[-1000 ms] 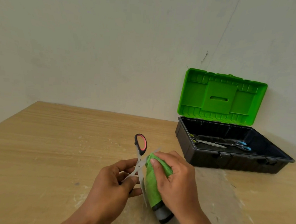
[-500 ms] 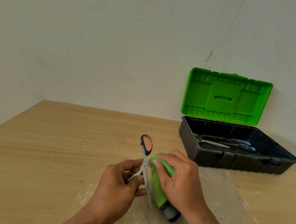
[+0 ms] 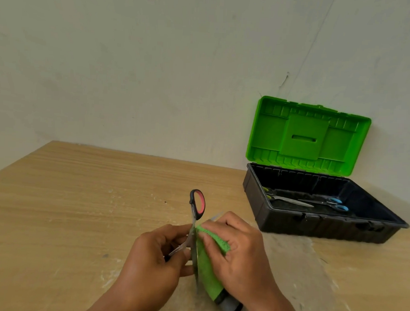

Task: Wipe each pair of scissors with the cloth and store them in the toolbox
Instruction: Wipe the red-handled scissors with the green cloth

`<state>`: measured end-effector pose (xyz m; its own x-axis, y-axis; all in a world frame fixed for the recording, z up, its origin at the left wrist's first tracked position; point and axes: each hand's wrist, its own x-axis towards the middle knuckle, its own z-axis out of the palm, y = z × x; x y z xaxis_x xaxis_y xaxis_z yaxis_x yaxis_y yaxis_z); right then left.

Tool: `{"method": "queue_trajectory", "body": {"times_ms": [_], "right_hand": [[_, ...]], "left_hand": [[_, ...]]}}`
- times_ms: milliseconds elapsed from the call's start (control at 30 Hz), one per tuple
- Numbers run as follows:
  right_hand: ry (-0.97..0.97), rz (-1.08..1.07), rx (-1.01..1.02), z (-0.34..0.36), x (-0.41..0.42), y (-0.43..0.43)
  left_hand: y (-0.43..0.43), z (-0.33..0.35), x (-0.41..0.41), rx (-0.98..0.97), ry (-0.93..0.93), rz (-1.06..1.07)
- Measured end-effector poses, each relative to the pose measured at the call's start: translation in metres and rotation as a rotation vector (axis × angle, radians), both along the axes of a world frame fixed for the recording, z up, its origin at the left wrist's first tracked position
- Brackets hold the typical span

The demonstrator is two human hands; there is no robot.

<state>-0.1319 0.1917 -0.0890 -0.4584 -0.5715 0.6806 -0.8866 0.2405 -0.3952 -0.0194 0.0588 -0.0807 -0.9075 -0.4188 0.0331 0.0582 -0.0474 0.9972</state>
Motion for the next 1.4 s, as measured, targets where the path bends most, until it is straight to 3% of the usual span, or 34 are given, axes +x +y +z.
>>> {"method": "queue_trajectory", "body": {"times_ms": [133,267,333,433,567,700,867,1000,1133,1267,1400], "right_hand": [[-0.002,-0.173,-0.101,0.001,-0.011,0.004],[0.002,-0.071,-0.058,0.001,-0.001,0.003],[-0.013,-0.134,-0.11,0.0,-0.008,0.002],[-0.021,-0.228,-0.184,0.0,-0.014,0.006],[0.003,-0.142,-0.124,0.002,-0.006,0.007],[-0.03,-0.269,-0.144,0.002,-0.014,0.006],[-0.008,-0.135,-0.075,0.005,-0.007,0.006],[-0.022,-0.283,-0.138,0.002,-0.016,0.008],[0.012,-0.161,-0.058,0.004,-0.006,0.006],[0.019,-0.29,-0.093,0.003,-0.015,0.006],[0.028,-0.022,0.046,0.002,0.008,0.0]], "left_hand": [[0.002,0.008,0.001,0.132,-0.01,-0.035],[-0.001,0.011,0.004,0.205,-0.006,-0.026],[-0.003,0.013,0.004,0.224,-0.01,-0.037],[-0.003,0.013,0.004,0.208,-0.036,-0.066],[-0.004,0.015,0.004,0.186,-0.038,-0.069],[-0.002,0.013,0.004,0.156,-0.039,-0.071],[-0.003,0.012,0.004,0.173,-0.022,-0.053],[-0.003,0.009,0.003,0.175,-0.033,-0.063],[-0.006,0.011,0.004,0.199,-0.01,-0.046],[-0.002,0.013,0.004,0.195,-0.006,-0.076],[-0.006,0.009,0.003,0.228,-0.001,-0.032]]}}
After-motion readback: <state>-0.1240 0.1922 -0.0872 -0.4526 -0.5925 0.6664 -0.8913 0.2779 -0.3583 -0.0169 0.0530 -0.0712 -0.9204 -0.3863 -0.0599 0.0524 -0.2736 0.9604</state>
